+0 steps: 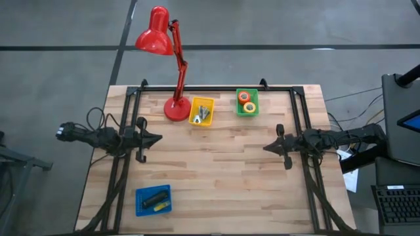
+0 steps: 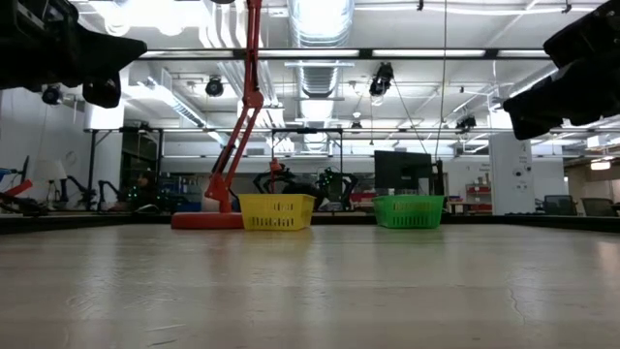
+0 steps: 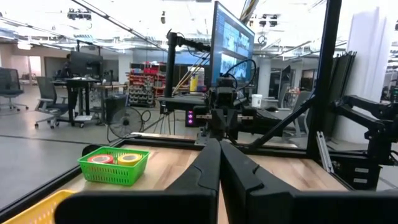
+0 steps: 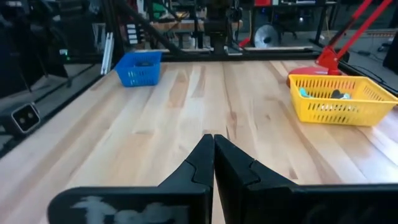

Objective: Pick and place Stapler, Stapler remover, tape
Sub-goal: Return to Home Position

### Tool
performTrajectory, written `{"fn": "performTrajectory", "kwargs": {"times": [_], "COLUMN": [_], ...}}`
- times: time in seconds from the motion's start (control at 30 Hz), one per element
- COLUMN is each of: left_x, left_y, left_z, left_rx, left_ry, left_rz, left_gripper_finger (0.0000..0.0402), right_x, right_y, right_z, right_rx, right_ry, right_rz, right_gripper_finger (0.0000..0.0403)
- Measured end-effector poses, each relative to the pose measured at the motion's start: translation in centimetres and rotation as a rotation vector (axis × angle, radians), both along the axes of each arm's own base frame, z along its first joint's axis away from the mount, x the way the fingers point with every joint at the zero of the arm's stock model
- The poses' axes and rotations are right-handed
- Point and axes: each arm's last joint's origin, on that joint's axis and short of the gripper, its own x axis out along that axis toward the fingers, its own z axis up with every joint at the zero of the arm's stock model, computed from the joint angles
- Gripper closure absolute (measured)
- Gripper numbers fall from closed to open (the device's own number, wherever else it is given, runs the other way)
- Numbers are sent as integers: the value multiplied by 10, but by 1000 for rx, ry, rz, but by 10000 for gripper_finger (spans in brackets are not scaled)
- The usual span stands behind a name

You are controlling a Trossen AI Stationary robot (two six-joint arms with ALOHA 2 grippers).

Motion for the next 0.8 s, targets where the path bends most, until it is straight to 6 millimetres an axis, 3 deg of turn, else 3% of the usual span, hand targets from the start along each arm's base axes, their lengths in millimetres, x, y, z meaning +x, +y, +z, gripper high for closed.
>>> {"fn": "performTrajectory", "kwargs": {"times": [0.8], "left_x": [0], "left_y": [0], "left_z": [0], "left_rx": [1], "left_ry": [2], "left_rz": [0], "left_gripper_finger": [394], "right_x": [0], "right_y": [0], "right_z": [-1], "right_rx": [-22], "right_ry": [10], "right_rz": [8], "right_gripper_finger": [394]}}
